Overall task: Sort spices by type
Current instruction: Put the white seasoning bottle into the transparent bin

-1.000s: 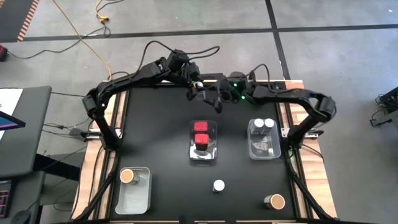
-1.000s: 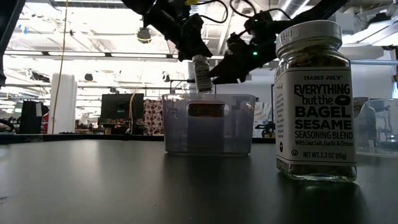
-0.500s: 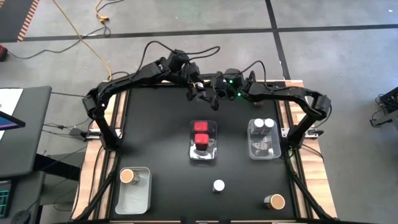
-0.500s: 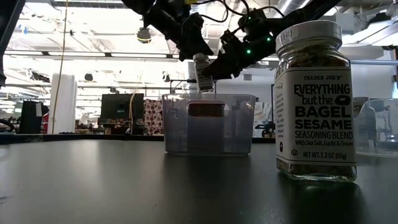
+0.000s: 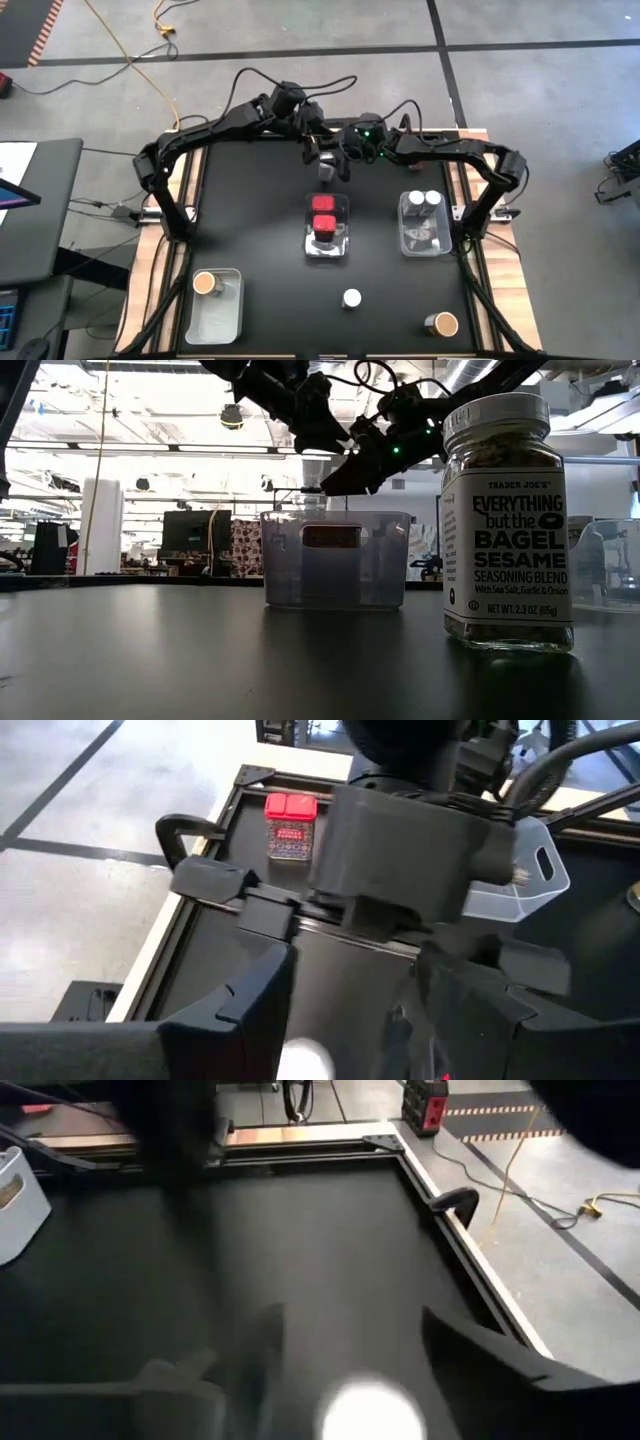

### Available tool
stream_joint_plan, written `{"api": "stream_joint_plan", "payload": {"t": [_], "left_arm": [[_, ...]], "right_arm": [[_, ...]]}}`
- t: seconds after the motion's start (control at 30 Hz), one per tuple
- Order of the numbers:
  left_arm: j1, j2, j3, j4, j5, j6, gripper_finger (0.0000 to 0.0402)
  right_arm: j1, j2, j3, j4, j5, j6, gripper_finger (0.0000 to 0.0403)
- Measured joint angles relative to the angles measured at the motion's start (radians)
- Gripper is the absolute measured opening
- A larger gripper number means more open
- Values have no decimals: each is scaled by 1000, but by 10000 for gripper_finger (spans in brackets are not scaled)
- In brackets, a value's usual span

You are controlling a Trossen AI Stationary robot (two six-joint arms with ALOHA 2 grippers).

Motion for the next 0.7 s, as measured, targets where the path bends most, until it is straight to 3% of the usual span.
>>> {"api": "stream_joint_plan", "payload": {"t": [0.1,0.27,0.5,0.7], "left_arm": [[0,0,0,0,-4,4,201],[0,0,0,0,-118,52,201],[16,-7,0,-50,-175,39,201],[25,-10,0,-97,-193,-30,201]], "right_arm": [[3,-5,0,-44,0,-30,182],[-9,-6,-1,-117,1,-15,24],[-30,-55,0,-111,8,136,49],[-23,-67,0,-111,8,150,53]]}}
